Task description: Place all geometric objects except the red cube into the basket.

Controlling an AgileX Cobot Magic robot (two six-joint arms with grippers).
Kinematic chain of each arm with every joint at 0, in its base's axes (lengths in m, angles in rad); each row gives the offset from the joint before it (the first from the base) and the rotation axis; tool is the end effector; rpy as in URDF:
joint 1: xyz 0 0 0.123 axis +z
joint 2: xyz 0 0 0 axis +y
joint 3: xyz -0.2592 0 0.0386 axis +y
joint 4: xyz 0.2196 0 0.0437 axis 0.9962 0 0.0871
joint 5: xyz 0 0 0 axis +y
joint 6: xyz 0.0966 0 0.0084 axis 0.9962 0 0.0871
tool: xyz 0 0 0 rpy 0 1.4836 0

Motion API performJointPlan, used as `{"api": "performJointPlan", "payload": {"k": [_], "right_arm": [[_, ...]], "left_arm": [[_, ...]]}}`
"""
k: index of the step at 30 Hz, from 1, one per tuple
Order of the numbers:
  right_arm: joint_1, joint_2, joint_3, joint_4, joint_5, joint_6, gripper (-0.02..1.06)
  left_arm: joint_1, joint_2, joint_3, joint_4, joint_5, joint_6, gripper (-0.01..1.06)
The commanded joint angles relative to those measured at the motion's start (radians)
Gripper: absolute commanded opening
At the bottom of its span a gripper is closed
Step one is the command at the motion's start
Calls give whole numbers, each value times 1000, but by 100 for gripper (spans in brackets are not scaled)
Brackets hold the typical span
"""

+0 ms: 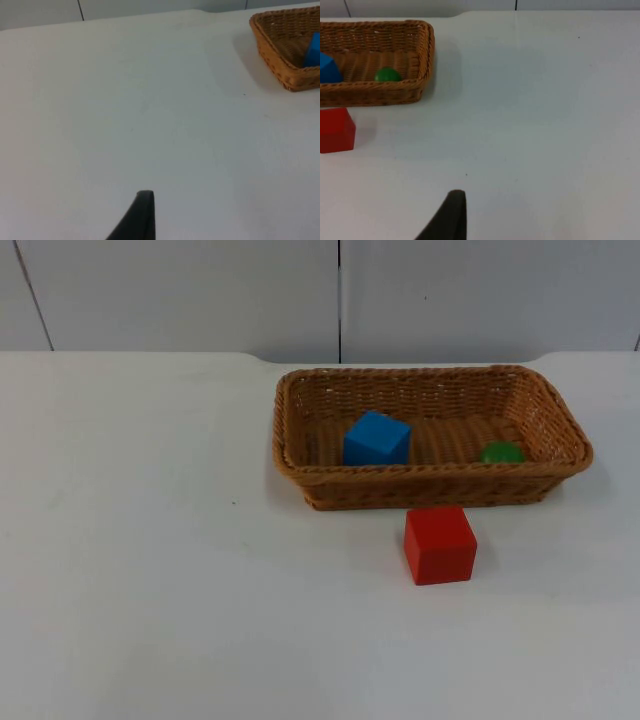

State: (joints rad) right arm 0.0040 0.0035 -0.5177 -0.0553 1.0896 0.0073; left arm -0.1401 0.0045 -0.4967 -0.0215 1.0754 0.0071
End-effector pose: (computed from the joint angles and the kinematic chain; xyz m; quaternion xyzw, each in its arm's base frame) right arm -0.0038 -0.0048 0.2632 0.0031 0.8567 -0.0247 0.5152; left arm -0.0011 -0.0017 0.2589 0.0636 0.8566 -0.0447 0.5100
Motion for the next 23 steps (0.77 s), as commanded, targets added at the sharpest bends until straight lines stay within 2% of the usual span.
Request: {"api": "performJointPlan", "payload": {"k": [1,7,15,23], "right_arm": [[-5,-3,3,2,-11,2,105],[-5,-3,3,4,-11,2,105],[-5,-3,3,4,-11,2,105],[-5,-3,3,4,-11,2,105]], "left_arm": [[3,-4,2,4,1,-7,105],[16,-4,2,4,1,-7,105],[157,-4,2,6,1,-7,105],[198,-4,2,6,1,-7,105]]}}
